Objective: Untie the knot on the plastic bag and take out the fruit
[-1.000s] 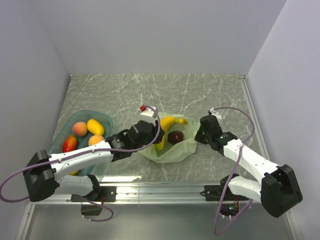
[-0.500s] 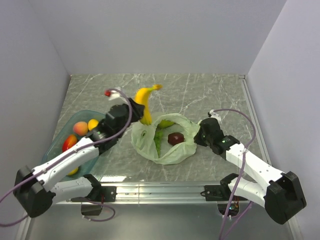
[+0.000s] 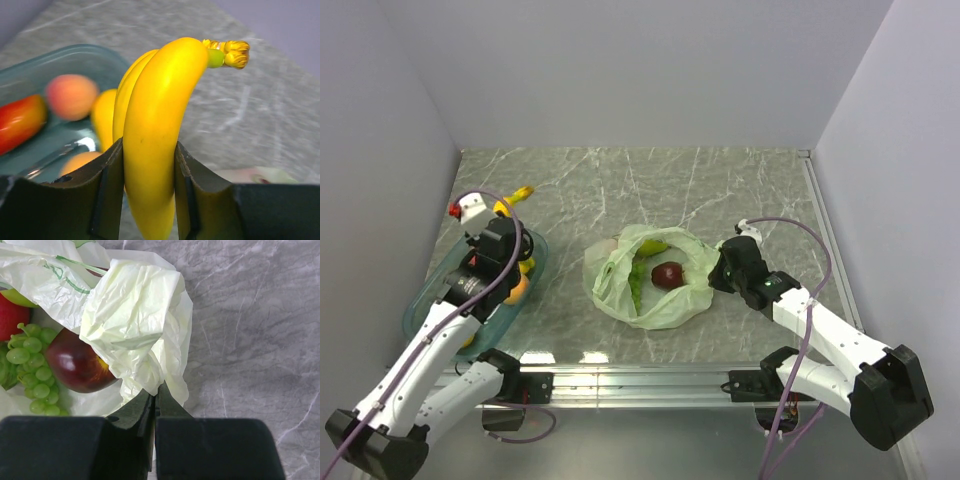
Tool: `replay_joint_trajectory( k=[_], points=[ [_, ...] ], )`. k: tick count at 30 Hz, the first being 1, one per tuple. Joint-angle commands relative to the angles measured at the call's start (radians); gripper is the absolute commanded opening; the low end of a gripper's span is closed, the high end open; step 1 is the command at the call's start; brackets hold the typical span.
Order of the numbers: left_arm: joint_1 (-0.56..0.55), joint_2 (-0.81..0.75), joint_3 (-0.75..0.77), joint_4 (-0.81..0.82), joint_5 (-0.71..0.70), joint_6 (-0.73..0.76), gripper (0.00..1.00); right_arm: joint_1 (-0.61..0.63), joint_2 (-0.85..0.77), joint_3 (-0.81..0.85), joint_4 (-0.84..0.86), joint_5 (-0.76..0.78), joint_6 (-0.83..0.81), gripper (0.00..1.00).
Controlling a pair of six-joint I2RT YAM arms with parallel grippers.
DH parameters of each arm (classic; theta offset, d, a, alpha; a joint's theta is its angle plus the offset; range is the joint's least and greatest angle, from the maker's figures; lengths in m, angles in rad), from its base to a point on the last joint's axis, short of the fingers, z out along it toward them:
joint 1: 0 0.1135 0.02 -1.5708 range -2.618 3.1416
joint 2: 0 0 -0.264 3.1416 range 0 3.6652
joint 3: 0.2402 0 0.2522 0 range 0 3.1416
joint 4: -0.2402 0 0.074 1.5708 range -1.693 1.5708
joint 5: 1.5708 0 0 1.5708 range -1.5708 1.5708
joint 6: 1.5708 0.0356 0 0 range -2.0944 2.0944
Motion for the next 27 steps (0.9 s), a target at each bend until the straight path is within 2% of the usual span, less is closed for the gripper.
replay_joint_trajectory(
  k=[1, 10, 15, 17, 18, 21, 24, 27],
  points=[
    [0.058, -0.039, -0.025, -0.135, -0.103, -0.013, 0.01, 0.005, -0.002, 0.024, 0.011, 0.000, -0.021, 0.00],
    [0.227, -0.039, -0.040, -0.148, -0.136, 0.079, 0.06, 0.005, 0.001, 0.035, 0.012, -0.006, -0.045, 0.00],
    [0.271, -0.016, -0.021, -0.195, -0.096, 0.092, 0.19, 0.003, -0.001, 0.035, 0.011, 0.000, -0.056, 0.00],
    [0.271, -0.023, -0.010, -0.223, -0.077, 0.084, 0.30, 0.002, -0.001, 0.037, 0.009, 0.000, -0.059, 0.00],
    [0.271, -0.034, -0.005, -0.229, -0.073, 0.083, 0.43, 0.000, -0.002, 0.038, 0.009, 0.002, -0.062, 0.00],
    [0.271, -0.069, 0.004, -0.246, -0.060, 0.081, 0.66, 0.000, -0.004, 0.044, 0.008, 0.008, -0.070, 0.00],
    [0.271, -0.092, 0.015, -0.243, -0.056, 0.096, 0.82, -0.003, -0.002, 0.047, 0.006, 0.008, -0.074, 0.00],
    [0.271, -0.091, 0.051, -0.252, -0.009, 0.110, 0.90, -0.003, -0.002, 0.049, 0.008, 0.006, -0.076, 0.00]
  ],
)
